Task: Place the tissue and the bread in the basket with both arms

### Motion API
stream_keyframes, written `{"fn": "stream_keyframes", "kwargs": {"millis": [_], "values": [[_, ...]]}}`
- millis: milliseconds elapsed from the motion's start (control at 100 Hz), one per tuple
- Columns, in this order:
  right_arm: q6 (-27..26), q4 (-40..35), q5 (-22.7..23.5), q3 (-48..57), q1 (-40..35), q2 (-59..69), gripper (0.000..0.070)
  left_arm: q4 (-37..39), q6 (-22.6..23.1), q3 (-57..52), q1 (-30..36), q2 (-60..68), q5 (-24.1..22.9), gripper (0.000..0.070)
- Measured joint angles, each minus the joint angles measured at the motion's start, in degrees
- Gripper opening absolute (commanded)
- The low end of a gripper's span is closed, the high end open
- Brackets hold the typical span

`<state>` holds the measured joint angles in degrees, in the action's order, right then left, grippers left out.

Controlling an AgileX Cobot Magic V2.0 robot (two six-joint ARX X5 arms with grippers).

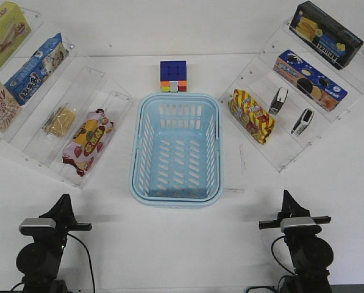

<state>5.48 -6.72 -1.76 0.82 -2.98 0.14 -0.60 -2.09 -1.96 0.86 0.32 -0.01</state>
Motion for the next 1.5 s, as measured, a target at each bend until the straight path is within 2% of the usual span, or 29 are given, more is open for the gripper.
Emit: {"fn": "stream_keyframes", "kwargs": {"millis": [730, 850, 940, 1050, 1210, 1360, 1390, 1410, 1500], "values": [[-0.02, 0.13, 0.0, 0.0, 0.0, 0.0, 0.0, 0.0, 0.0, 0.0, 0.0, 0.0, 0.0, 0.0001], [-0.68, 2.93, 0.22, 0.0, 0.0, 0.0, 0.0, 0.0, 0.0, 0.0, 0.0, 0.0, 0.0, 0.0001], [-3.74, 5.57, 0.26, 0.0, 0.0, 0.0, 0.0, 0.0, 0.0, 0.0, 0.0, 0.0, 0.0, 0.0001], [-12.55, 6.08, 0.02, 0.07, 0.0, 0.0, 0.0, 0.0, 0.0, 0.0, 0.0, 0.0, 0.0, 0.0001], [-25.09, -2.03, -4.26, 6.97, 0.04, 2.69, 0.0, 0.0, 0.0, 0.0, 0.0, 0.0, 0.0, 0.0001], [-28.26, -5.33, -6.01, 18.99, 0.07, 13.81, 0.0, -0.02, 0.0, 0.0, 0.0, 0.0, 0.02, 0.0001], [-28.11, -5.62, -6.01, 21.2, 0.07, 16.9, 0.0022, 0.0, 0.0, 0.0, 0.0, 0.0, 0.0, 0.0001], [-27.87, -5.79, -5.99, 22.64, 0.04, 18.99, 0.0062, 0.0, 0.0, 0.0, 0.0, 0.0, 0.0, 0.0001], [-25.18, -6.29, -5.99, 28.89, 0.07, 28.65, 0.0389, 0.0, 0.0, 0.0, 0.0, 0.0, 0.0, 0.0001]]}}
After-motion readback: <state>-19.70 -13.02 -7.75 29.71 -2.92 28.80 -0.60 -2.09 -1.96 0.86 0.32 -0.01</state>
